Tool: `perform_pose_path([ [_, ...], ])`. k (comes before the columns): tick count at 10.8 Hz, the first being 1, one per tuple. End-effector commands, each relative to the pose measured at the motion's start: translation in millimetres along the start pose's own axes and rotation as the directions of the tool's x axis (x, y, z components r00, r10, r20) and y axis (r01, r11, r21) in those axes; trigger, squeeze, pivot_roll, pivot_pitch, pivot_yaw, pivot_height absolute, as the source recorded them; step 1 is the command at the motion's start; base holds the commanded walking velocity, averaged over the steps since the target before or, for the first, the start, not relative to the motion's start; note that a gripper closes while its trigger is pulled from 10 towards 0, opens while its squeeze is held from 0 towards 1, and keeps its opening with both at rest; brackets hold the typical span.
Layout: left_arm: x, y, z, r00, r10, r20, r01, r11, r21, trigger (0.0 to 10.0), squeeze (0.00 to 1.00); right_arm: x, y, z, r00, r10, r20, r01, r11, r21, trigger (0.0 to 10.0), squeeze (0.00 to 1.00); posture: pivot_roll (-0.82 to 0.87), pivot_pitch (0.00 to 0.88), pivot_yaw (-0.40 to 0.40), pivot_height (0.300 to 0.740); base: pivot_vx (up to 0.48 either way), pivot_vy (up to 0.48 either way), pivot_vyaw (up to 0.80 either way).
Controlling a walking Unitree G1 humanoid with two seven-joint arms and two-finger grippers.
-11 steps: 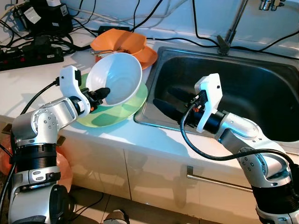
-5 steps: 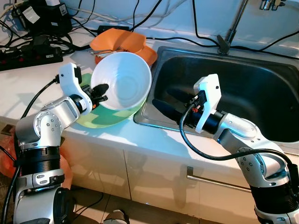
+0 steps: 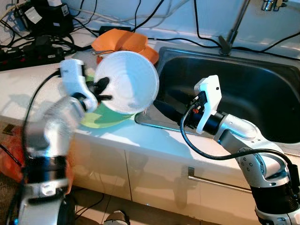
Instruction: Kitchen organization
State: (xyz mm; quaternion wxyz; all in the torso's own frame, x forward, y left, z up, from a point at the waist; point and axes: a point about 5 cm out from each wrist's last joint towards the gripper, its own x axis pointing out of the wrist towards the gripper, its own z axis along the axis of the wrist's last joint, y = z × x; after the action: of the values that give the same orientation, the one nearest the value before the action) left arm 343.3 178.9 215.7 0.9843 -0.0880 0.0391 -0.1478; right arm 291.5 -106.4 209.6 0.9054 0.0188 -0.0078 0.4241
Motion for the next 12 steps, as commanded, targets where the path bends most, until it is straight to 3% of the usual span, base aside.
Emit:
perform_pose_path([
  [1, 1.9, -18.6, -1.5, 0.997, -0.065, 0.031, 0.063, 0.996, 0.067, 0.0, 0.00, 0.8, -3.5, 7.2, 1.000, -0.014, 0.028, 0.014, 1.000, 0.003, 10.0, 0.00, 0.09, 0.064, 0.014, 0.740, 0.000, 0.000, 0.00],
  [3, 3.6, -34.1, -0.2, 0.989, -0.096, 0.116, 0.089, 0.994, 0.064, 0.0, 0.00, 4.2, -9.0, 10.7, 0.996, -0.067, 0.053, 0.067, 0.998, 0.013, 10.0, 0.00, 0.09, 0.059, 0.018, 0.740, 0.000, 0.000, 0.00],
  [4, 3.5, -35.9, 2.1, 0.983, -0.099, 0.153, 0.088, 0.993, 0.076, 0.0, 0.00, 5.6, -20.2, 13.9, 0.984, -0.163, 0.079, 0.161, 0.987, 0.031, 10.0, 0.00, 0.09, 0.057, 0.020, 0.740, 0.000, 0.000, 0.00],
  [5, 3.2, -38.0, 5.2, 0.974, -0.109, 0.199, 0.092, 0.991, 0.093, 0.0, 0.00, 5.8, -36.1, 18.5, 0.952, -0.283, 0.114, 0.276, 0.958, 0.077, 10.0, 0.00, 0.09, 0.055, 0.021, 0.740, 0.000, 0.000, 0.00],
  [7, 2.7, -39.0, 9.0, 0.966, -0.104, 0.238, 0.084, 0.992, 0.095, 0.0, 0.00, 4.6, -48.8, 26.1, 0.905, -0.393, 0.161, 0.381, 0.919, 0.097, 10.0, 0.00, 0.10, 0.054, 0.021, 0.740, 0.000, 0.000, 0.00],
  [9, 2.6, -37.8, 8.4, 0.959, -0.106, 0.263, 0.088, 0.993, 0.081, 0.0, 0.00, 5.5, -54.2, 29.0, 0.885, -0.429, 0.183, 0.408, 0.902, 0.141, 10.0, 0.00, 0.10, 0.058, 0.019, 0.740, 0.000, 0.000, 0.00],
  [12, 4.8, -38.6, 2.9, 0.963, -0.107, 0.248, 0.088, 0.993, 0.084, 0.0, 0.00, 8.4, -49.2, 27.0, 0.901, -0.394, 0.182, 0.367, 0.915, 0.168, 10.0, 0.00, 0.09, 0.062, 0.018, 0.740, 0.000, 0.000, 0.00],
])
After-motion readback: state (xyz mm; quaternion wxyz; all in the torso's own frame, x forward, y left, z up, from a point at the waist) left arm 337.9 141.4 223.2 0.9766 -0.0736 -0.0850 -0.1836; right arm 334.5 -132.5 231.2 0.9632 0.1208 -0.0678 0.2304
